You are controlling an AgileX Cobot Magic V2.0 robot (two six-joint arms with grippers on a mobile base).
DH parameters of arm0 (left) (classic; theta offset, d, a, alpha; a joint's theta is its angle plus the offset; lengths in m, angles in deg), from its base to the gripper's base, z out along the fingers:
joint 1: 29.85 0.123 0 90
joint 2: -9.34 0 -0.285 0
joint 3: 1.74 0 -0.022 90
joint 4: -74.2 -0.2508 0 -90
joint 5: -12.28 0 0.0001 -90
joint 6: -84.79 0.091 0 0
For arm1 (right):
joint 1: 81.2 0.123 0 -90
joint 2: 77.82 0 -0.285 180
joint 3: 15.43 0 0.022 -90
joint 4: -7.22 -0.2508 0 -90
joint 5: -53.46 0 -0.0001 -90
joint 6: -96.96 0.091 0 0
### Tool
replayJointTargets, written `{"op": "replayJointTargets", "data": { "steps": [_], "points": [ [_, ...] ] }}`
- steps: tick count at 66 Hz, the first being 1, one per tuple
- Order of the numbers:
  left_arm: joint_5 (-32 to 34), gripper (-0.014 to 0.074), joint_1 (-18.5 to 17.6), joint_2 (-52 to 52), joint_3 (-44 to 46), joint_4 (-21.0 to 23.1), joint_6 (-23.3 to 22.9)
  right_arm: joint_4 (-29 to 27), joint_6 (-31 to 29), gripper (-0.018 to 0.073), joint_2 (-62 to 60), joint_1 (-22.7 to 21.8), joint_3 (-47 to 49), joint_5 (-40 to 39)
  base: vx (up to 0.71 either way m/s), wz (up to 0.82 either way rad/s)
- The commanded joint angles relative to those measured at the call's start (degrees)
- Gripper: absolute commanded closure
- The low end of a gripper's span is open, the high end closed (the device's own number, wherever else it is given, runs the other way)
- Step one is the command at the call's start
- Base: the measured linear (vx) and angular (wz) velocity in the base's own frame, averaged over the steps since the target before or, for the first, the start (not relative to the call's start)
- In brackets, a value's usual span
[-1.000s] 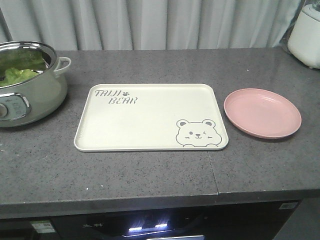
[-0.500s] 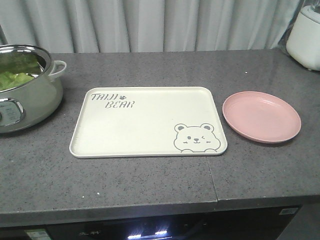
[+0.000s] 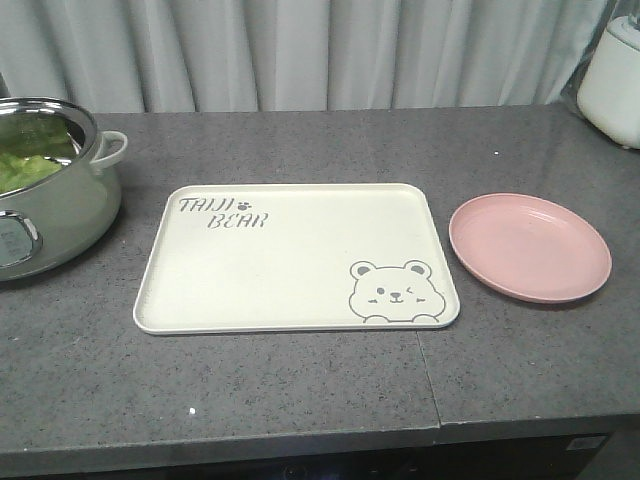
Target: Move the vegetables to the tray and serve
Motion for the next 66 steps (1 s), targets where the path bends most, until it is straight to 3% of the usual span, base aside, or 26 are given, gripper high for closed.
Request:
{"op": "replayJointTargets", "data": {
  "steps": [1, 66],
  "points": [
    [4.3, 0.0602, -0.1, 0.4, -1.2, 0.1, -0.1, 0.1, -0.4, 0.0565, 0.2, -0.3, -0.9, -4.1, 0.01, 0.01],
    [4.3, 0.0602, -0.1, 0.4, -1.2, 0.1, -0.1, 0.1, -0.4, 0.0565, 0.2, -0.3, -0.9, -4.1, 0.01, 0.01]
  ]
}}
